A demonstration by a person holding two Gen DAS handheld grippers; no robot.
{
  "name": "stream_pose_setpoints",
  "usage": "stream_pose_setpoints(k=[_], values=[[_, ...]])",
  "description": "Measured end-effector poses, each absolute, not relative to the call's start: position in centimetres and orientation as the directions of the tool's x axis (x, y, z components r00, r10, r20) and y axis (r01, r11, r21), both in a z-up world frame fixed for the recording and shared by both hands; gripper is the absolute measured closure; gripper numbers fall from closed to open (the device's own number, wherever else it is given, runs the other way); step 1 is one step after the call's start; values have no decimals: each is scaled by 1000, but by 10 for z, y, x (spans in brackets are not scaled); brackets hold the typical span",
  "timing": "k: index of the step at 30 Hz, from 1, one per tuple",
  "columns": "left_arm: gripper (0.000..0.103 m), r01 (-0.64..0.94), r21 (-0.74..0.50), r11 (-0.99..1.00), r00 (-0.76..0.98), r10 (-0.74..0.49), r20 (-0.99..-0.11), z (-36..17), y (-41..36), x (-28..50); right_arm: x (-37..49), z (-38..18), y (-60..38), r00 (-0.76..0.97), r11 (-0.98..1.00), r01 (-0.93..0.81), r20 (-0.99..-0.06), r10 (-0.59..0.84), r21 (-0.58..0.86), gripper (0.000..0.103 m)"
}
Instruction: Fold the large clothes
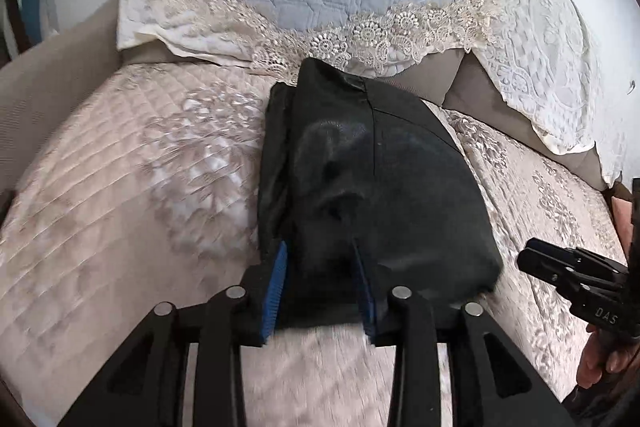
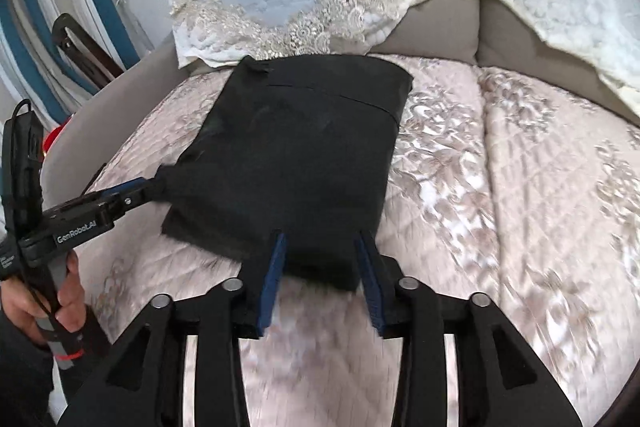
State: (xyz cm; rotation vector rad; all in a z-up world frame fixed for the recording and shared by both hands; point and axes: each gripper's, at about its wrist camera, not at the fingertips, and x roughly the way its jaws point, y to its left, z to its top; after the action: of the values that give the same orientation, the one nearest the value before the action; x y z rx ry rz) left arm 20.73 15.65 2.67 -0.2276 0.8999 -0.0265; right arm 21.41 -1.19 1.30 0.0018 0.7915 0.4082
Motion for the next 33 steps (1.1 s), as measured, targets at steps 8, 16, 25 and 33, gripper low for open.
stream_pose_setpoints(k=[8,16,25,33], values=[[46,-84,-158,984,637,-69,-768,44,144,141,142,18,-24,680,932,-339,-651,339,131,47],[44,-111,-117,987,642,-18,-767,51,137,111,120,17,-17,690,932,-352,-649,320,85,45],[44,-108,-82,991,652,8,-758,54,131,105,117,15,-10,690,931,-357,-652,314,71,45],[43,-115,-87,989,649,8,-761,52,132,104,118,12,-7,684,931,-359,-659,313,69,45]])
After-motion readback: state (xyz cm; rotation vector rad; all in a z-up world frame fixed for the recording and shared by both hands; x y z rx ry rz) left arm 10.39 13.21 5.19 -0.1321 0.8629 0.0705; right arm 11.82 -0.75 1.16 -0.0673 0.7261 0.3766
